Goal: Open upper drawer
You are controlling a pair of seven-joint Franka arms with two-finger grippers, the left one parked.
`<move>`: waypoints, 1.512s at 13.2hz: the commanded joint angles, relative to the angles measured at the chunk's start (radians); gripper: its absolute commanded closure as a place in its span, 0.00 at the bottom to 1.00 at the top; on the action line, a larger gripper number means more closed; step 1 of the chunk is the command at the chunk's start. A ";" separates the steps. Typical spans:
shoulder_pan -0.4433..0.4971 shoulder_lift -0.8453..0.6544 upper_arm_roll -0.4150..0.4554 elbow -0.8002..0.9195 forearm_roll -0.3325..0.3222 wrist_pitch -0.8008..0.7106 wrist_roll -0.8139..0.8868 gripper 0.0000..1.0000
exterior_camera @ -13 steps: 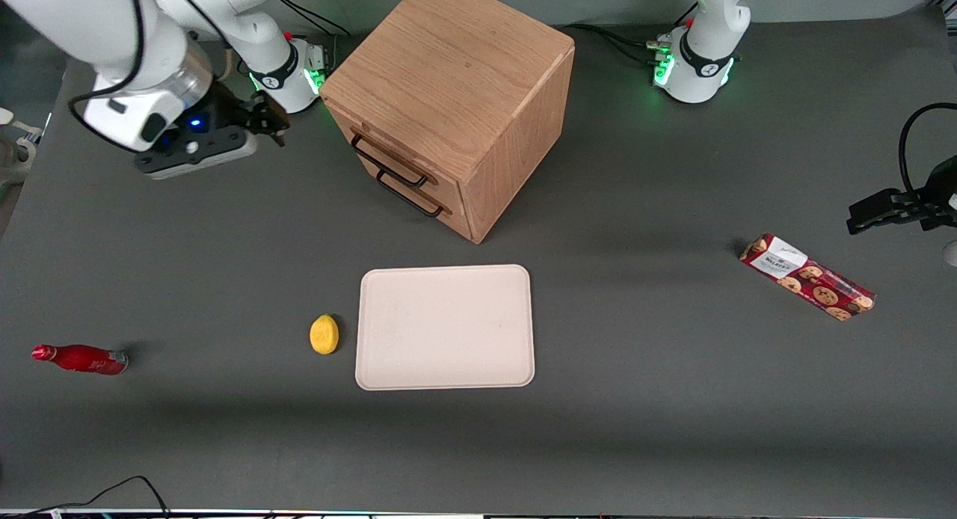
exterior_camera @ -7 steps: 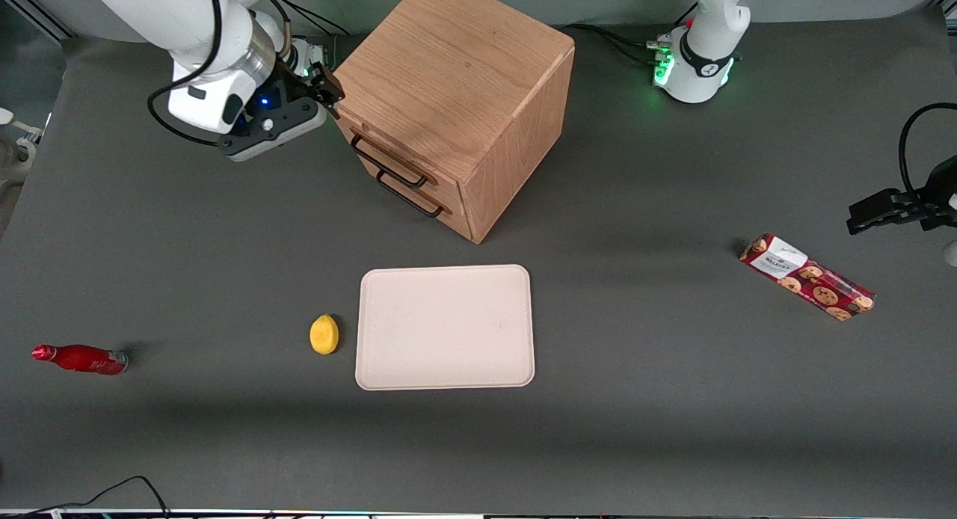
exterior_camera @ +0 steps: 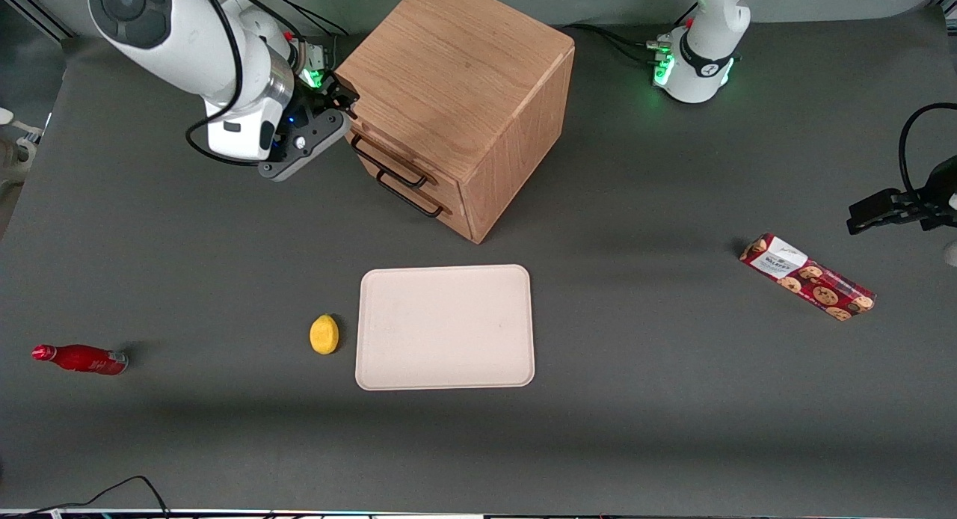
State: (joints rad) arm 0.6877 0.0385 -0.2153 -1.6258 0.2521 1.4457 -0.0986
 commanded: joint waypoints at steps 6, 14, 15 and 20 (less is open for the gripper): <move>0.003 0.040 -0.049 -0.088 0.076 0.073 -0.247 0.00; 0.015 0.066 -0.039 -0.230 0.078 0.292 -0.306 0.00; 0.016 0.066 -0.036 -0.244 0.078 0.297 -0.306 0.00; 0.041 0.081 -0.021 -0.267 0.078 0.302 -0.319 0.00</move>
State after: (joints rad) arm 0.7171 0.1183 -0.2392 -1.8814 0.3032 1.7290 -0.3879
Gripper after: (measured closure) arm 0.000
